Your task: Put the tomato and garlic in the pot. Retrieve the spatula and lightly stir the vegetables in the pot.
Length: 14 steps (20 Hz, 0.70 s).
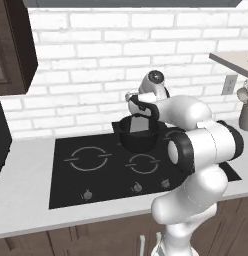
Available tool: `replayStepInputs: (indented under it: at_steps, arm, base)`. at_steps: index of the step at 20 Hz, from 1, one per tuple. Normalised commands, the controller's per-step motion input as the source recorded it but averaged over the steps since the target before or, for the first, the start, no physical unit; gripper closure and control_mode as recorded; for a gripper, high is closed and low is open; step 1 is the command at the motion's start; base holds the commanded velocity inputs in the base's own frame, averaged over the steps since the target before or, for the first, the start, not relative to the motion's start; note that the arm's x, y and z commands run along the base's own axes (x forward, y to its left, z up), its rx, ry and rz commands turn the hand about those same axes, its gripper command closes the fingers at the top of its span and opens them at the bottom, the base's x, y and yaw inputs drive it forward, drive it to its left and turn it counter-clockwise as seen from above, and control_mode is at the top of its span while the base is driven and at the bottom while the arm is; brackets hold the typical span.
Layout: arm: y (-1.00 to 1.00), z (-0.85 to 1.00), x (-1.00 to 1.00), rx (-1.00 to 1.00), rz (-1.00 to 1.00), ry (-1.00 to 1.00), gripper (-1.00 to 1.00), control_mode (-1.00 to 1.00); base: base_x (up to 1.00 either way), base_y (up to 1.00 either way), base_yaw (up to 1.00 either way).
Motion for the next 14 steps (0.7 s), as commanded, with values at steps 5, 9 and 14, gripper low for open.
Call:
replayStepInputs:
  at_steps: [5,9,14]
  arm:
    - [0.03,-0.41,0.06,0.0,0.0,0.03,1.0,-1.0]
    - [0.09,-0.19,0.28,0.0,0.0,0.0,1.0,-1.0]
    - [0.11,-0.27,0.31,0.0,0.0,0.0,1.0,-1.0]
  base:
    - [0.0,0.0,0.0]
    - [0.0,0.0,0.0]
    - [0.0,0.0,0.0]
